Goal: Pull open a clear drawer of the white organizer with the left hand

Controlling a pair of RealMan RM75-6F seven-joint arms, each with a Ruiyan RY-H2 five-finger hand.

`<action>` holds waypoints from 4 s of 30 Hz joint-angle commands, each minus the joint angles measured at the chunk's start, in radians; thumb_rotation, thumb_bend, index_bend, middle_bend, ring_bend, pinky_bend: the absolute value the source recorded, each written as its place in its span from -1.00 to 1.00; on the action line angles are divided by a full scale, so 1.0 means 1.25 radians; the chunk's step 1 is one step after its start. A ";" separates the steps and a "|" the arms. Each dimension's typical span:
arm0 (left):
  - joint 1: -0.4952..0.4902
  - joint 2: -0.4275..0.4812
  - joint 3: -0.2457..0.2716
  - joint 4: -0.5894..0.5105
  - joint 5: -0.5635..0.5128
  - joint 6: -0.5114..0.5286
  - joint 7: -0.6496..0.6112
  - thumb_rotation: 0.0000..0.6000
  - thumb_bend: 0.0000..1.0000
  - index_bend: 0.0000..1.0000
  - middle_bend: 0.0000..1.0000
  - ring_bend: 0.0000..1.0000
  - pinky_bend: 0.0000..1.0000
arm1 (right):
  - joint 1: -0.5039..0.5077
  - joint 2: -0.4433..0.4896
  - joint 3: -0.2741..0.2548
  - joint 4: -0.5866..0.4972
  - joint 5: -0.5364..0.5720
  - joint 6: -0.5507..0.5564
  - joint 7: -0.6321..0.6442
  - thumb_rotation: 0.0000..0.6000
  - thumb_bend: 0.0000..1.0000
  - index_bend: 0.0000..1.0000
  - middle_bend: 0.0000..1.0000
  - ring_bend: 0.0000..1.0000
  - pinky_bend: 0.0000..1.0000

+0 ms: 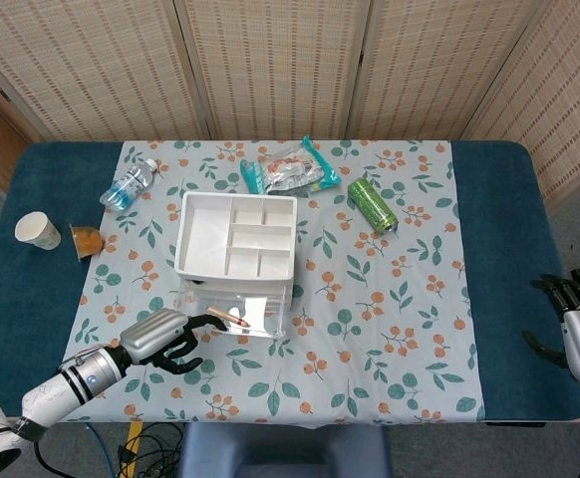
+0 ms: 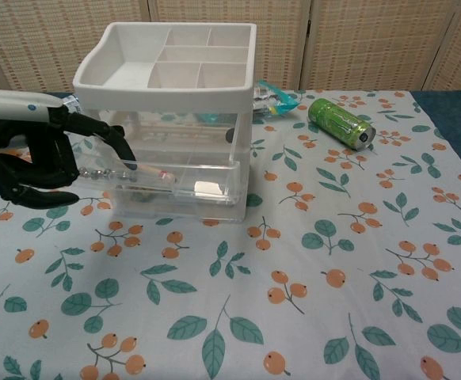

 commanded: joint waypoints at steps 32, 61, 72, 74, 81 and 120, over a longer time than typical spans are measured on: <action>0.025 0.055 0.010 -0.053 0.012 0.083 0.051 1.00 -0.22 -0.54 0.79 1.00 1.00 | -0.003 0.006 0.004 0.009 -0.007 0.009 0.017 1.00 -0.51 -0.56 -0.63 -0.56 -0.57; -0.083 -0.097 -0.093 0.189 0.058 0.104 0.291 1.00 -0.23 -0.08 0.80 0.99 1.00 | 0.010 0.042 0.024 -0.023 -0.005 0.018 -0.005 1.00 -0.51 -0.56 -0.63 -0.56 -0.57; -0.106 -0.104 -0.071 0.222 0.104 0.104 0.382 1.00 -0.47 -0.07 0.87 1.00 1.00 | 0.012 0.039 0.024 -0.017 -0.007 0.017 0.002 1.00 -0.51 -0.56 -0.63 -0.56 -0.57; -0.106 -0.105 -0.069 0.224 0.111 0.111 0.392 1.00 -0.49 -0.07 0.92 1.00 1.00 | 0.014 0.042 0.028 -0.018 -0.009 0.021 0.000 1.00 -0.51 -0.56 -0.62 -0.56 -0.57; -0.120 -0.108 -0.055 0.237 0.136 0.110 0.425 1.00 -0.49 -0.08 0.96 1.00 1.00 | 0.019 0.045 0.042 -0.028 -0.011 0.038 -0.008 1.00 -0.51 -0.56 -0.63 -0.56 -0.57; -0.183 -0.110 -0.022 0.224 0.120 0.024 0.525 1.00 -0.60 -0.08 0.95 1.00 1.00 | 0.012 0.030 0.031 -0.013 0.005 0.027 0.008 1.00 -0.51 -0.56 -0.63 -0.56 -0.57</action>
